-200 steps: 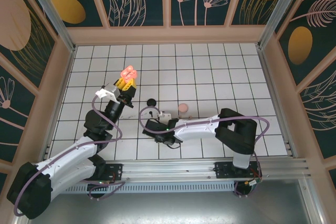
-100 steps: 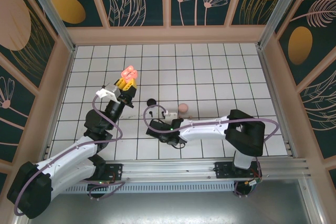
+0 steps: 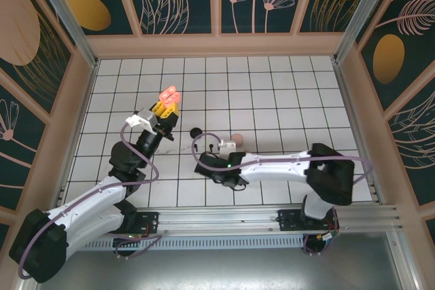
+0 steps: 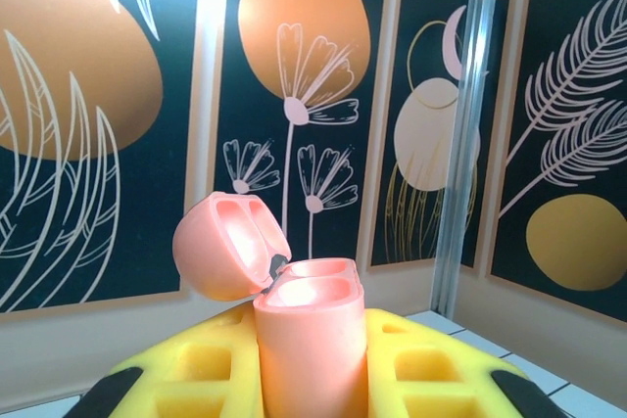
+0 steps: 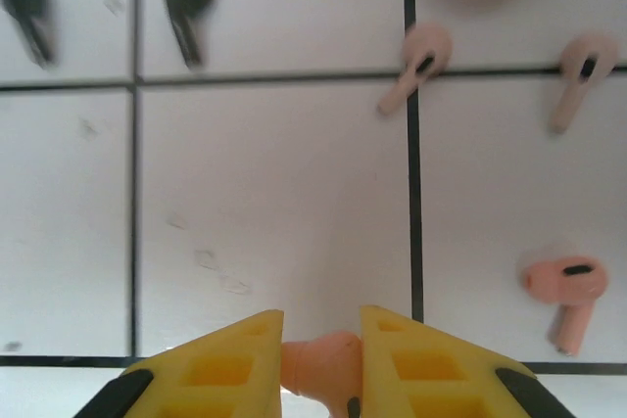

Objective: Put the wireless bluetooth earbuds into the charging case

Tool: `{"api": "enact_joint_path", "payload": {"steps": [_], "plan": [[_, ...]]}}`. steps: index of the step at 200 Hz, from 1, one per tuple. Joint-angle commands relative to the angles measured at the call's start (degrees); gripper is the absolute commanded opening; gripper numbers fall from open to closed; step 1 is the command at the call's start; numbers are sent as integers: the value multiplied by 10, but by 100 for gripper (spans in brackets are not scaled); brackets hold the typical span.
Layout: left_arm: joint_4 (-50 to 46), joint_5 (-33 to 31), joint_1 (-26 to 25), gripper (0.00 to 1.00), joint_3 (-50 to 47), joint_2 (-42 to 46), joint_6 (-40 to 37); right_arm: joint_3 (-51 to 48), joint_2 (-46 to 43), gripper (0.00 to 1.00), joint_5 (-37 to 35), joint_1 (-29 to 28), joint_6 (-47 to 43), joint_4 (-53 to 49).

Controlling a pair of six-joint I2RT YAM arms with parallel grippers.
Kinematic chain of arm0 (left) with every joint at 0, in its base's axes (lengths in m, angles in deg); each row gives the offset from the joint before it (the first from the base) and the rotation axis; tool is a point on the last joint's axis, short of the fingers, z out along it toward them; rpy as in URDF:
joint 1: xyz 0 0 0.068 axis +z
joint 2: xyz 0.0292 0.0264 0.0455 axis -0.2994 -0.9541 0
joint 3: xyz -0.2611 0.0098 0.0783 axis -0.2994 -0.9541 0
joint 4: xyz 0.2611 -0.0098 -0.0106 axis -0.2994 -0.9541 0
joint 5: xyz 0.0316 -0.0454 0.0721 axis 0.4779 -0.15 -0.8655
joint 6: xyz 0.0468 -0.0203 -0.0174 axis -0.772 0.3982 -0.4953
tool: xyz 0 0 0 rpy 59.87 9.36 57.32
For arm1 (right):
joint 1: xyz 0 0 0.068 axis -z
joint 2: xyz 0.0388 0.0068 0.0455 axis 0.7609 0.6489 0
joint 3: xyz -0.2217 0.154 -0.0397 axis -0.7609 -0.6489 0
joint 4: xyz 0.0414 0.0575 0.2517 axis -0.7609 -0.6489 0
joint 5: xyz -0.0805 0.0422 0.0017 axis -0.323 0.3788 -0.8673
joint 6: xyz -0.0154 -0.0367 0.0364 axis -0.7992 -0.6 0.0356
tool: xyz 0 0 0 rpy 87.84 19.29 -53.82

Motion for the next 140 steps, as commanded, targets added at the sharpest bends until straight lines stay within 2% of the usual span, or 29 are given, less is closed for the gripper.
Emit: {"api": "enact_joint_path", "payload": {"steps": [1,22,47,102,140], "plan": [[7,45,3,0,19,2,-17,33,-86,22,-54,16,-64,5],[17,96,3,0,18,-2,-36,54,-165,23,-62,38,-156,54],[22,177,3,0,27,-19,-62,89,-237,23,-30,75,-280,136],[-8,318,2,0,104,-103,-102,138,-273,24,149,144,-488,289],[-4,361,1,0,159,-151,-121,125,-273,24,278,188,-539,353]]}}
